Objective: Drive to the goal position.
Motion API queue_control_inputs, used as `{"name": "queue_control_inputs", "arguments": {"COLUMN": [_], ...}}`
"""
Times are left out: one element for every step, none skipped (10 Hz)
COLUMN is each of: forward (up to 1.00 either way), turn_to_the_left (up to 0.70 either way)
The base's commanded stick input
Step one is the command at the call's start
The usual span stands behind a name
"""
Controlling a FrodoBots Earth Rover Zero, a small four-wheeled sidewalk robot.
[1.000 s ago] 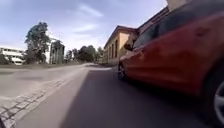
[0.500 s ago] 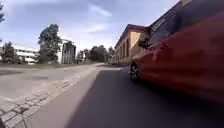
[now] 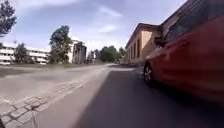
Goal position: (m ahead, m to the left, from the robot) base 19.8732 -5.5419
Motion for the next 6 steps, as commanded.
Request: {"name": "queue_control_inputs", "arguments": {"forward": [0.70,0.70,0.70,0.70,0.70,0.70], "turn_to_the_left": [0.00,0.00,0.00,0.00,0.00,0.00]}}
